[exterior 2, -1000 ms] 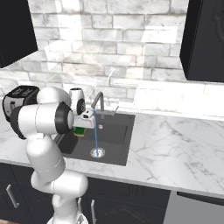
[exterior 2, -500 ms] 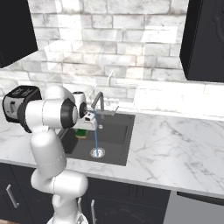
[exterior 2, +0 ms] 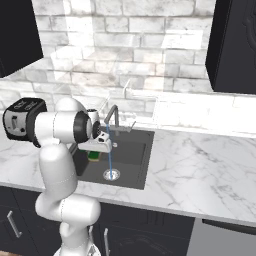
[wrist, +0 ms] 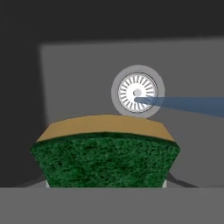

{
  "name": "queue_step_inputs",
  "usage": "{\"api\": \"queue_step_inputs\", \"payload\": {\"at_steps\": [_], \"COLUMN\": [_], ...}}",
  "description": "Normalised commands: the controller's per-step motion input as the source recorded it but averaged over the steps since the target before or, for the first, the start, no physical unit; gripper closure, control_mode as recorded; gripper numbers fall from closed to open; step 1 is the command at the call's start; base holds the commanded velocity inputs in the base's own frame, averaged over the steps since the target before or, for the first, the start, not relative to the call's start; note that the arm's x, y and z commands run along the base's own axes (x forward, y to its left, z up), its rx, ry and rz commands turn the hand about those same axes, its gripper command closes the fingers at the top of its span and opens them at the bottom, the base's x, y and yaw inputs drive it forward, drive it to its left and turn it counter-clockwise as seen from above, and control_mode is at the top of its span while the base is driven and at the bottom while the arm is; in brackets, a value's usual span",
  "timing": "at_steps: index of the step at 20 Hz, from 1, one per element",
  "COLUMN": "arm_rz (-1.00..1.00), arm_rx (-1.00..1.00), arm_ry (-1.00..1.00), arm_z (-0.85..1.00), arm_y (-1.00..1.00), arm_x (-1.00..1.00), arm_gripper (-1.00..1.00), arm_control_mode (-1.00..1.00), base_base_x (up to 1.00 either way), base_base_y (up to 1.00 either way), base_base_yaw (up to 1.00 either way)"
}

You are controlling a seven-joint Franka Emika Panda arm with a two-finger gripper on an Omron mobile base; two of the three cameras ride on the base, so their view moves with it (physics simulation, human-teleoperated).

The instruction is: Soak the sponge with water for a few seconds and then drop it inside the sink.

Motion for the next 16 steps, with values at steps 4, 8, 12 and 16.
{"api": "queue_step_inputs", "payload": {"at_steps": [4,8,12,16], "arm_rz": [0.0,0.0,0.0,0.0], "arm_rx": [0.0,0.0,0.0,0.0], "arm_ry": [0.0,0.0,-0.01,-0.02], "arm_z": [-0.29,-0.2,-0.19,-0.2], "arm_y": [0.0,0.0,0.0,0.0], "arm_x": [0.0,0.01,0.0,0.0], "arm_gripper": [1.0,1.0,1.0,1.0], "arm_control_mode": [-1.0,-1.0,-1.0,-1.0], "base_base_x": [0.0,0.0,0.0,0.0], "base_base_y": [0.0,0.0,0.0,0.0], "base_base_yaw": [0.0,0.0,0.0,0.0]}}
